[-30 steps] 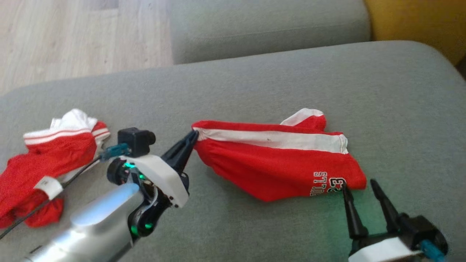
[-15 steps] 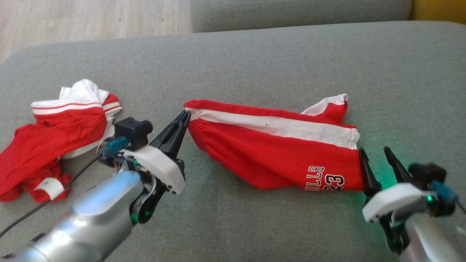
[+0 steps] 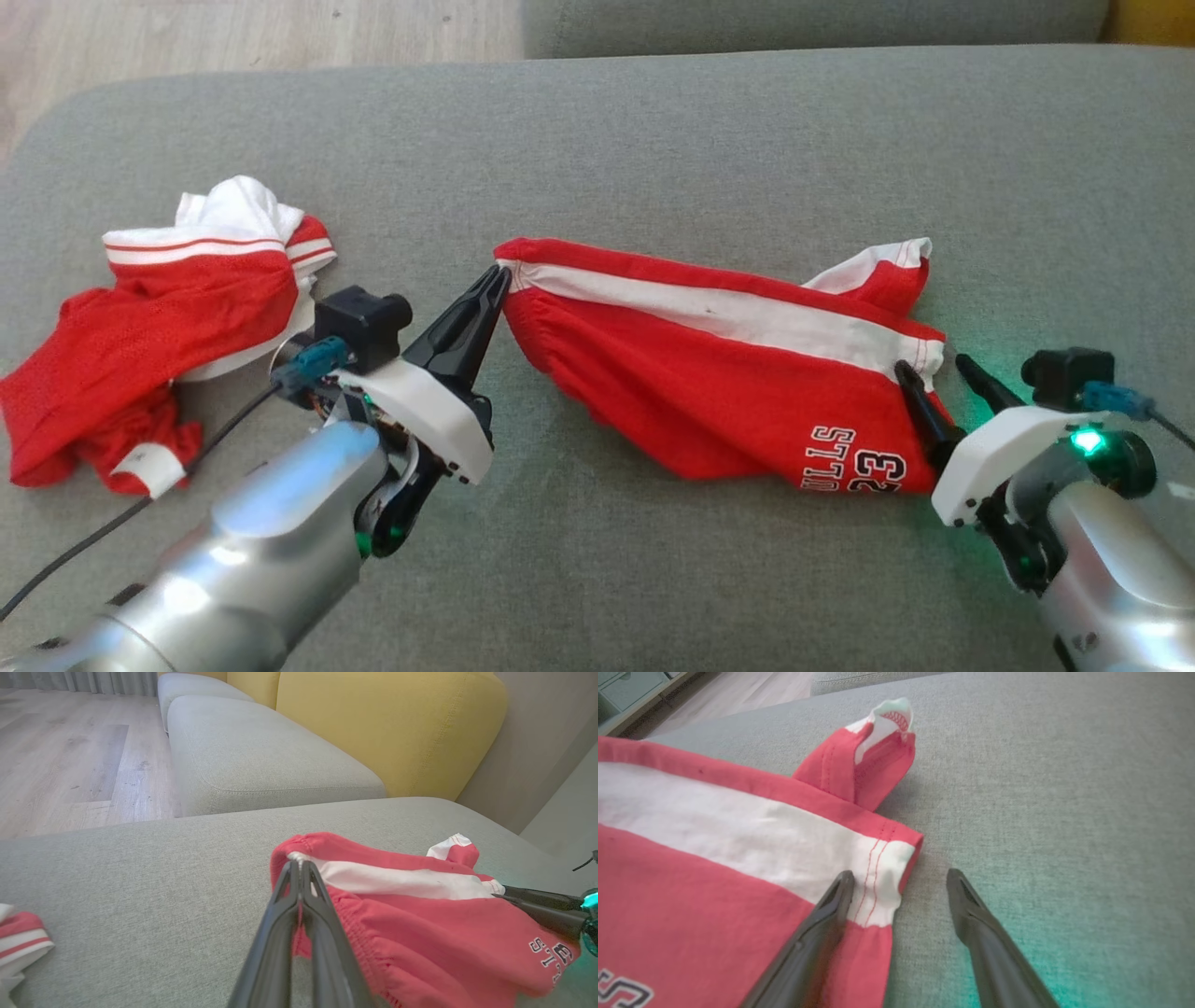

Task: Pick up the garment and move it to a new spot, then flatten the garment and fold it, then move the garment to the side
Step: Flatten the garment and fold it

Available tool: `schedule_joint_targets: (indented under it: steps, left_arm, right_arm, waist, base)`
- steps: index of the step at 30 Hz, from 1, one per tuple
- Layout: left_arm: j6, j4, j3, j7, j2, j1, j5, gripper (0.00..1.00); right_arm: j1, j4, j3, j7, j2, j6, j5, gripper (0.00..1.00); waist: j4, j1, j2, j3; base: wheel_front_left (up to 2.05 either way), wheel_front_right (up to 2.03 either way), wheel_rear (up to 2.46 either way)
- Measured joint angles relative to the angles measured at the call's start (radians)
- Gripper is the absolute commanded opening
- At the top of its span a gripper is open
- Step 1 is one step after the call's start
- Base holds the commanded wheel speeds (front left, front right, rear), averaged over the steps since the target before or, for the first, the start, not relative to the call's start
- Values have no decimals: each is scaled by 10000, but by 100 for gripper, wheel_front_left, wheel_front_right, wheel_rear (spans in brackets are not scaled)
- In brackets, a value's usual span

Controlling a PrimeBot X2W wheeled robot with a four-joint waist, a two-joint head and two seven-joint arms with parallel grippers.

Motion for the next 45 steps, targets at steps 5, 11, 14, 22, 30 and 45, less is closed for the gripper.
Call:
schedule_joint_targets:
  steps: [5, 11, 14, 22, 30, 45]
  left_arm:
    - [-115, 190, 102, 0, -71, 0, 12, 0]
    - [-238, 309, 247, -2, -88, 8, 142, 0]
    - [-291, 176, 514, -2, -81, -9, 353, 0]
    - [-454, -82, 1120, -2, -96, -1532, 1384, 0]
    - [-458, 290, 2872, -33, -941, -4515, 2738, 0]
    - [-1267, -73, 4893, -84, -1900, -1740, 4792, 0]
  right_arm:
    - [-145, 25, 391, 0, -226, 0, 395, 0]
    - [-159, -192, 759, -242, -479, 0, 803, 0]
    - [-280, -374, 731, -577, -819, 0, 865, 0]
    - [-2125, -1223, 230, -1097, -1964, 0, 784, 0]
    - [-5635, -1358, -790, -1758, -2420, 0, -81, 0]
    - [-4577, -2111, -2311, -2313, -2245, 0, -851, 0]
  waist:
    - [47, 0, 0, -111]
    - [-49, 0, 0, -327]
    - [-141, -1, 0, -410]
    - [-556, -1, 0, -208]
    - [-1028, 2, 0, 621]
    - [-1385, -1, 0, 606]
  base:
    - [0, 0, 0]
    - [0, 0, 0]
    - [0, 0, 0]
    - [0, 0, 0]
    - [0, 0, 0]
    - [0, 0, 0]
